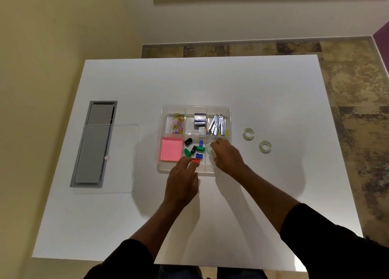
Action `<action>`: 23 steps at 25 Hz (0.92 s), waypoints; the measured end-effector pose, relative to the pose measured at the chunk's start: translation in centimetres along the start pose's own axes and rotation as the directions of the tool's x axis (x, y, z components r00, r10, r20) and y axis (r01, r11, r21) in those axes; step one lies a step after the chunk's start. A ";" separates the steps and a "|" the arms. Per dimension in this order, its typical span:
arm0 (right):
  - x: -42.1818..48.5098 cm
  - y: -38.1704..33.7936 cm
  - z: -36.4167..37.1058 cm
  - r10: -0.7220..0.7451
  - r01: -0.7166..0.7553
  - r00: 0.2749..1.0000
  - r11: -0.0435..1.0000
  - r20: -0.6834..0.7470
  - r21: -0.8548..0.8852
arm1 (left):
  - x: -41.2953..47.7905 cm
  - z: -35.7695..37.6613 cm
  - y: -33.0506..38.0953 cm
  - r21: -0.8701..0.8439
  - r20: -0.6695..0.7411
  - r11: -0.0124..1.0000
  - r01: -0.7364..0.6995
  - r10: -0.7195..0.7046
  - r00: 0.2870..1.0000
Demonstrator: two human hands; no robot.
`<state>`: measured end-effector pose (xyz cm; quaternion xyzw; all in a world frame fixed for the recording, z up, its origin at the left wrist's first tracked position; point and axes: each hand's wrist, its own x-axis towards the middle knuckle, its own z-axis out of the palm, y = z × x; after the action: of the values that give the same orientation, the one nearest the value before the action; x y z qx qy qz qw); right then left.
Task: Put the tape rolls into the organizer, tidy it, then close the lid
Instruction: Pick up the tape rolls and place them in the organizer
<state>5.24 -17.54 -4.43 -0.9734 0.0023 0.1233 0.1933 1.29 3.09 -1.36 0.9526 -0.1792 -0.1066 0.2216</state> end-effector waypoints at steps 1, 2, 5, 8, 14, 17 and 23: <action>0.2 -0.2 0.3 0.004 -0.004 1.000 1.000 0.029 -0.006 | -0.1 0.0 -0.2 -0.004 0.004 1.000 0.009 -0.009 1.000; 0.3 -0.3 0.5 0.013 -0.013 0.999 1.000 0.050 -0.006 | -0.1 0.0 -0.3 -0.008 0.010 1.000 0.015 -0.015 1.000; 0.3 -0.1 0.9 0.037 -0.040 0.998 0.997 0.049 0.070 | -0.3 0.0 -0.6 -0.010 0.036 1.000 0.025 -0.025 0.999; 0.2 0.9 0.4 0.040 -0.033 0.999 0.981 -0.035 0.190 | -0.2 0.0 -0.8 -0.020 0.042 1.000 0.022 -0.021 0.999; -1.0 5.3 -2.0 0.304 -0.185 0.932 0.867 -0.198 0.463 | 0.5 0.0 -0.5 -0.019 0.034 1.000 -0.011 0.011 0.999; -1.8 8.9 -2.5 0.450 -0.332 0.872 0.832 -0.192 0.445 | 0.9 0.2 0.0 -0.025 0.033 0.999 -0.034 0.035 0.999; -3.6 13.5 -2.7 0.504 -0.494 0.850 0.864 -0.153 0.097 | 1.5 0.9 0.6 -0.031 0.055 0.997 -0.064 0.066 0.996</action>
<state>1.70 -31.23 -6.22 -0.9407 0.2751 0.0840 0.1801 2.23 1.61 -2.07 0.9396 -0.2145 -0.1285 0.2338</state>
